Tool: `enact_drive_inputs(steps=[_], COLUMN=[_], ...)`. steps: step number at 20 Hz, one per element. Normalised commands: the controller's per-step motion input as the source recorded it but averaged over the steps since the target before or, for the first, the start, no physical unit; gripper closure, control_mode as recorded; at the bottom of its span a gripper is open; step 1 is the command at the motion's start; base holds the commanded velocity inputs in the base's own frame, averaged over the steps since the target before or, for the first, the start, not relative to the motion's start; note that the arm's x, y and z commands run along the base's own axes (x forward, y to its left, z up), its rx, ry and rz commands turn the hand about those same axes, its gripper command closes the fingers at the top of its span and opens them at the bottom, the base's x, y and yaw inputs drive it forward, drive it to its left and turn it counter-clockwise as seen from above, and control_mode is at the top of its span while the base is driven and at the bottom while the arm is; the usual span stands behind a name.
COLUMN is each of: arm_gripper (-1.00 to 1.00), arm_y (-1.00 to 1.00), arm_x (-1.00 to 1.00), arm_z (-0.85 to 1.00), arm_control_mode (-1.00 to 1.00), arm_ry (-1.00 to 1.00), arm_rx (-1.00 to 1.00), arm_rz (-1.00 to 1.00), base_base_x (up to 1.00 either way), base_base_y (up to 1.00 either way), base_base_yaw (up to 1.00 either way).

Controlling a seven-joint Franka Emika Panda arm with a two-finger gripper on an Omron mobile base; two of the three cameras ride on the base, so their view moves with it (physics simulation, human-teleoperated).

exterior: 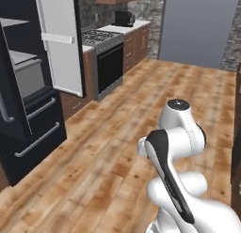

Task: Gather the mushroom and lime from the fridge and place them on a tray on the dining counter. Then gather the chicken drumsticks from the fridge and place them on the other tray.

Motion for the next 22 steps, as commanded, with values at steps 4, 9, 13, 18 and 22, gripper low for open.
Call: enact_drive_inputs(steps=[4, 9, 13, 18, 22], arm_gripper=[-1.0, -1.0, -1.0, -1.0, -1.0], arm_y=[0.0, 0.0, 0.0, 0.0, 0.0], arm_x=[0.0, 0.0, 0.0, 0.0, 0.0], arm_z=[0.0, 0.0, 0.0, 0.0, 0.0], arm_control_mode=[1.0, 1.0, 1.0, 1.0, 1.0], arm_ry=[0.0, 0.0, 0.0, 0.0, 0.0], arm_rx=[0.0, 0.0, 0.0, 0.0, 0.0], arm_rz=[0.0, 0.0, 0.0, 0.0, 0.0], base_base_x=[1.0, 1.0, 1.0, 1.0, 1.0], base_base_y=[0.34, 0.4, 0.21, 0.02, 0.03], base_base_yaw=[-0.06, -0.05, 0.02, 0.17, 0.25])
